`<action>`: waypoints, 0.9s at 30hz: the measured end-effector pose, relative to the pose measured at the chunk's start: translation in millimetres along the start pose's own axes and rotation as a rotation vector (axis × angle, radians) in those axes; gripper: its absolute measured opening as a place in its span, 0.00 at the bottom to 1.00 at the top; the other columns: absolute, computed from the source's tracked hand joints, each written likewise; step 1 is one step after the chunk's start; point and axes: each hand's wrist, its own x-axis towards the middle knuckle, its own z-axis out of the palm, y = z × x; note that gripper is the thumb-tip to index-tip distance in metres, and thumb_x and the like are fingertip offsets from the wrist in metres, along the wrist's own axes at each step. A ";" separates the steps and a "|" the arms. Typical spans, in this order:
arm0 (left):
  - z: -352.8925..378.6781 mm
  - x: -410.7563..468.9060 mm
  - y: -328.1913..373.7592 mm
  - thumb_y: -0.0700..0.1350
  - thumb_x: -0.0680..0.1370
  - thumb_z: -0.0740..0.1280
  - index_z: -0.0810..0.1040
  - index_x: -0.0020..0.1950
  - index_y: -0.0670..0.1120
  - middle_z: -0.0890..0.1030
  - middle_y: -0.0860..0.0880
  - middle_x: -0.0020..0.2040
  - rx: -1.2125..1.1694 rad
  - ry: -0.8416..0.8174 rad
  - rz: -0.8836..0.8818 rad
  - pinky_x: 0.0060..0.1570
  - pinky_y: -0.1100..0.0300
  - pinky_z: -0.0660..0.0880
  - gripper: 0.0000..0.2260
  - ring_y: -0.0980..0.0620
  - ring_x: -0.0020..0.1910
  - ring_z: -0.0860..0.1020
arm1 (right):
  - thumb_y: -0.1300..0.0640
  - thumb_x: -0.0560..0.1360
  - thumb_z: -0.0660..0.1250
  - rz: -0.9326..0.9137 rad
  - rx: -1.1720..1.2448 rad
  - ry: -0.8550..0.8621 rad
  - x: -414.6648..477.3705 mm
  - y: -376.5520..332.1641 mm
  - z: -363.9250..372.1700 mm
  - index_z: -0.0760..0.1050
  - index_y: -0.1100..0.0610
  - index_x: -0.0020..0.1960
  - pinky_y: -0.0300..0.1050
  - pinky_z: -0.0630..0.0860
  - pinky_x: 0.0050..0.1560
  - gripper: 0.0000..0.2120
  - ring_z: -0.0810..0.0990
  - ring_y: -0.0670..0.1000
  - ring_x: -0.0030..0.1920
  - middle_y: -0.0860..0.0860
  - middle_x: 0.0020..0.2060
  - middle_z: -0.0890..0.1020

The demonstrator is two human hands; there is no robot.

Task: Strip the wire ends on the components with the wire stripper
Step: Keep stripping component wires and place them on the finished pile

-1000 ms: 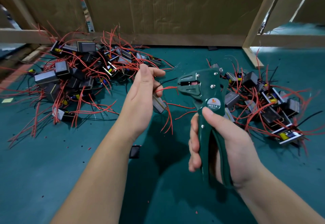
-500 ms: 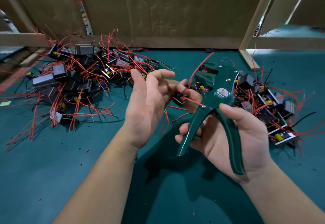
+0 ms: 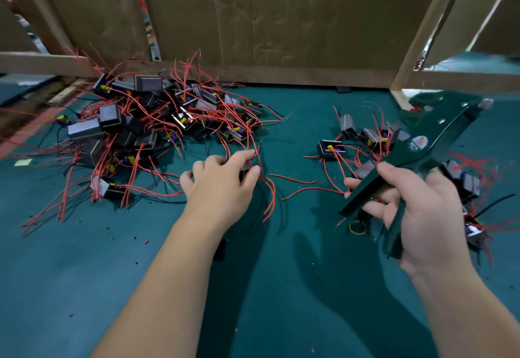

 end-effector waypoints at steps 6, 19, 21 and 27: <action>-6.0 1.1 -2.5 0.45 0.71 0.71 0.68 0.48 0.55 0.74 0.56 0.44 -0.333 0.163 0.098 0.44 0.57 0.63 0.13 0.50 0.45 0.73 | 0.59 0.68 0.65 -0.118 0.009 -0.024 -5.1 -0.6 3.8 0.70 0.57 0.58 0.72 0.77 0.45 0.18 0.83 0.65 0.44 0.54 0.40 0.78; -22.0 -9.4 23.4 0.44 0.79 0.64 0.72 0.39 0.48 0.73 0.54 0.26 -1.247 -0.357 -0.156 0.37 0.58 0.70 0.08 0.55 0.25 0.73 | 0.61 0.68 0.65 -0.073 0.061 -0.162 -6.2 -0.6 3.8 0.78 0.49 0.41 0.71 0.78 0.41 0.07 0.83 0.67 0.42 0.48 0.31 0.79; -21.7 -12.0 25.8 0.48 0.80 0.63 0.72 0.38 0.47 0.74 0.54 0.28 -1.227 -0.378 -0.117 0.35 0.58 0.73 0.11 0.56 0.25 0.74 | 0.60 0.68 0.64 0.048 0.081 -0.152 -6.3 1.6 5.0 0.76 0.51 0.39 0.73 0.77 0.42 0.05 0.82 0.70 0.41 0.52 0.32 0.78; -25.1 -15.9 27.2 0.44 0.77 0.66 0.75 0.38 0.43 0.77 0.52 0.33 -1.284 -0.429 -0.034 0.29 0.63 0.77 0.08 0.59 0.29 0.75 | 0.60 0.68 0.64 -0.150 -0.032 0.004 -4.4 -1.4 4.1 0.73 0.52 0.43 0.70 0.76 0.39 0.05 0.83 0.65 0.41 0.52 0.34 0.77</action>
